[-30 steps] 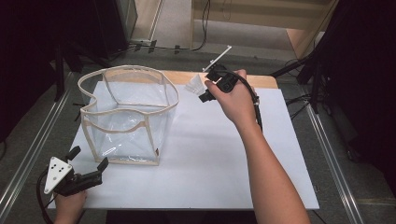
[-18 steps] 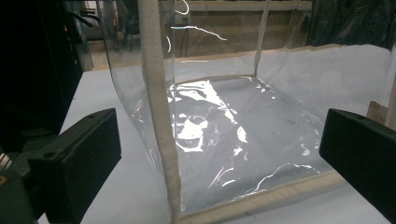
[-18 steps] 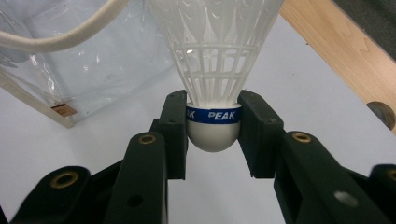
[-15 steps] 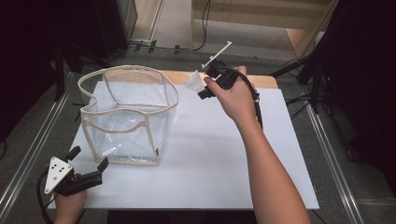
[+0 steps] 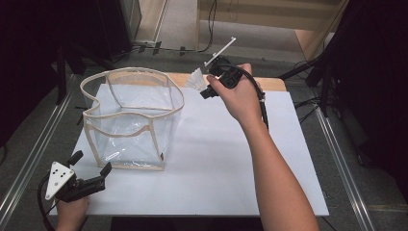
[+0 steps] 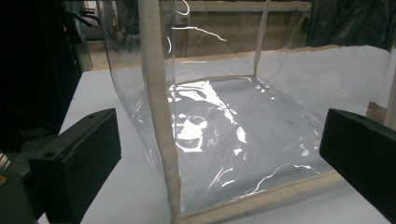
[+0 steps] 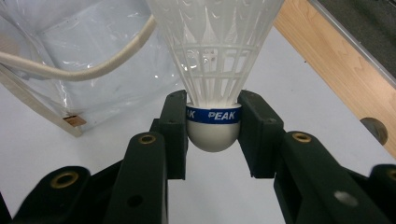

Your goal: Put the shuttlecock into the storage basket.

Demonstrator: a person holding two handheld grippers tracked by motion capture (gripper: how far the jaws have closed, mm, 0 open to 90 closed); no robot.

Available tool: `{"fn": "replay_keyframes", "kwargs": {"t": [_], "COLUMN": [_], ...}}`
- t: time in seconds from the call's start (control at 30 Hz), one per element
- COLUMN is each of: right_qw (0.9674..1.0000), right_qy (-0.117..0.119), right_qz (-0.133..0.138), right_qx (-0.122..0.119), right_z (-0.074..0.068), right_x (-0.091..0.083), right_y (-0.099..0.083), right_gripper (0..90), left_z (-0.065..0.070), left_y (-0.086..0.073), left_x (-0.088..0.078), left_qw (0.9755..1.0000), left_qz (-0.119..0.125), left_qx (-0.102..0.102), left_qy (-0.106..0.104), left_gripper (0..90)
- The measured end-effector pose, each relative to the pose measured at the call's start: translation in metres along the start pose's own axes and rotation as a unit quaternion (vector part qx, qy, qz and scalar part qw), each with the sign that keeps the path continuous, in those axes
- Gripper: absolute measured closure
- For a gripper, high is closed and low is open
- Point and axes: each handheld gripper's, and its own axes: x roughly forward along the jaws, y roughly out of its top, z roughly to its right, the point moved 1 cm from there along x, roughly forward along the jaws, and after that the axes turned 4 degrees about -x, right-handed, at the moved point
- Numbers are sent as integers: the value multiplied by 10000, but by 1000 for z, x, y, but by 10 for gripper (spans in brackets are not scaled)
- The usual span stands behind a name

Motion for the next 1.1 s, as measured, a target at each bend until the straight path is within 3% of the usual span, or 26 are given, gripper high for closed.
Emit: {"fn": "replay_keyframes", "kwargs": {"t": [1.1], "right_qw": [9996], "right_qy": [111], "right_qz": [119], "right_qx": [-249], "right_z": [-16], "right_x": [1], "right_y": [28], "right_gripper": [629], "left_z": [1], "left_y": [0], "left_x": [0], "left_qw": [10000], "left_qz": [1], "left_qx": [9], "left_qy": [-4], "left_gripper": [0]}}
